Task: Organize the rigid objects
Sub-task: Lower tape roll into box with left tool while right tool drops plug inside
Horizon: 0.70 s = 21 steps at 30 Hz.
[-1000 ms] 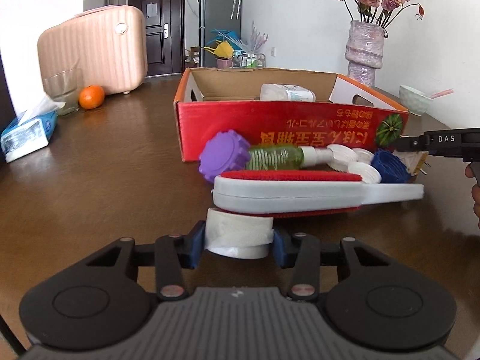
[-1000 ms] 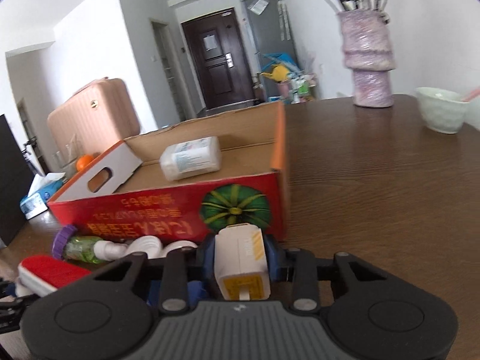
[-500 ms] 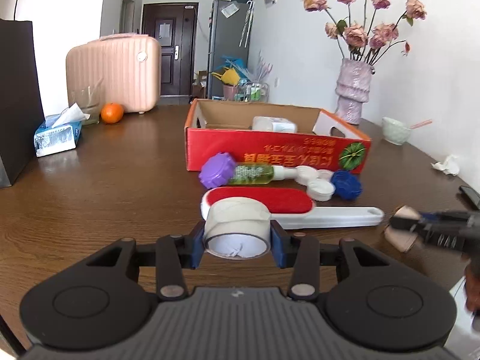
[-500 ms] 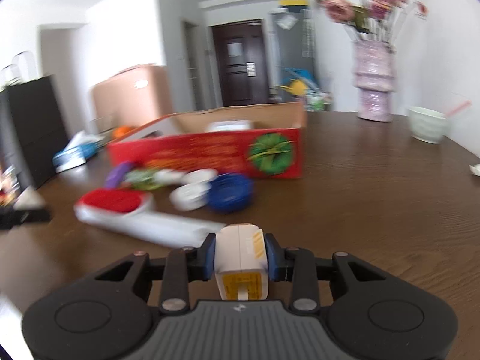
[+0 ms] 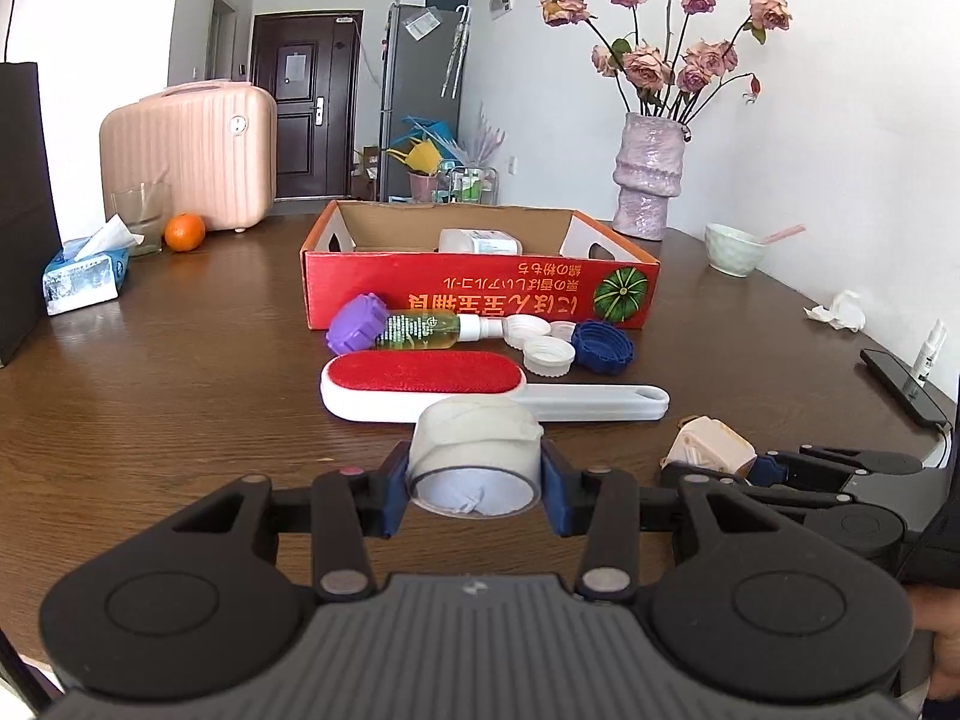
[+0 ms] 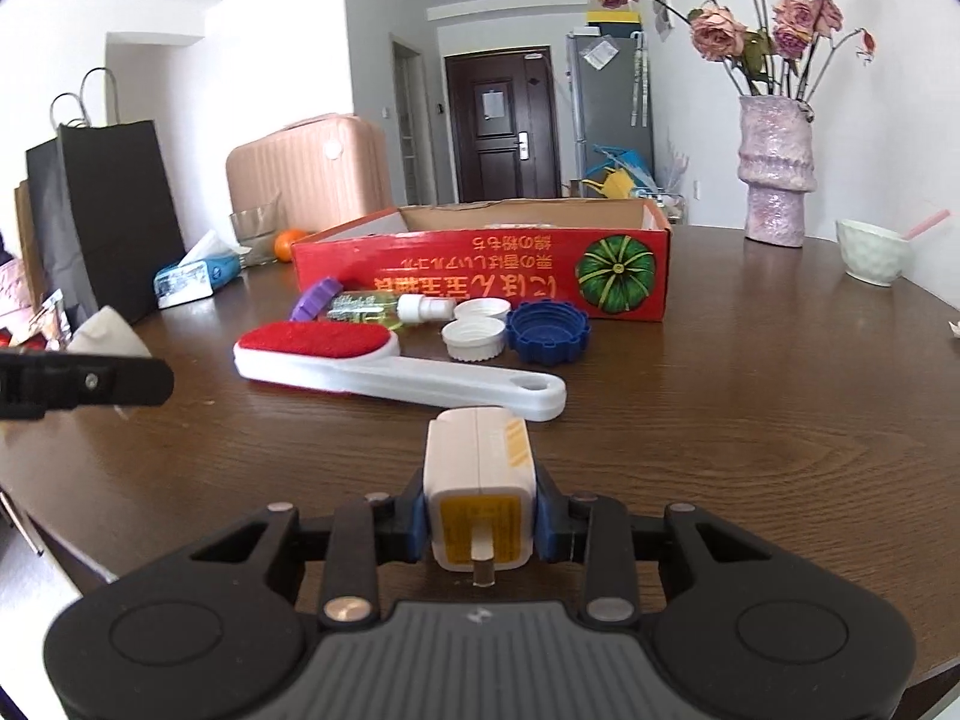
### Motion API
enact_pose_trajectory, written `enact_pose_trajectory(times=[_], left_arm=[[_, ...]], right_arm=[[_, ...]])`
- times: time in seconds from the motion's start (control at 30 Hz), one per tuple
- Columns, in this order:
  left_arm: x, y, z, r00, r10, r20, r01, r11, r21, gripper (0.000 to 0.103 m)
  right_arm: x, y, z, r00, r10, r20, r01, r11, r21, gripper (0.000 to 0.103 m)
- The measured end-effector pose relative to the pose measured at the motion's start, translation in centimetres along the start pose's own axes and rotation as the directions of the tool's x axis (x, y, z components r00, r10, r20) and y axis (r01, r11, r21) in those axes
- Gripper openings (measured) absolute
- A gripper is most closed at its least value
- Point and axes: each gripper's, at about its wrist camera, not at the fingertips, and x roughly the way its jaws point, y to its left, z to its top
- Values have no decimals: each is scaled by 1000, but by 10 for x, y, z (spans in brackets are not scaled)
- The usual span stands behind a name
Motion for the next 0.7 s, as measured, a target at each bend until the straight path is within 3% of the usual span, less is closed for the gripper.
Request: enact_pose_trajectory(times=[0.33, 0.57, 0.7], left_arm=[[31, -3, 6, 999, -36, -17, 36, 999, 10, 43], [59, 7, 43, 999, -2, 46, -1, 998, 58, 43], [83, 22, 82, 997, -14, 78, 7, 996, 86, 43]], right_arm=[[-4, -11, 8, 996, -36, 85, 32, 999, 41, 31], [14, -25, 45, 995, 4, 99, -8, 999, 36, 31], [38, -31, 79, 993, 19, 115, -19, 1000, -1, 31]])
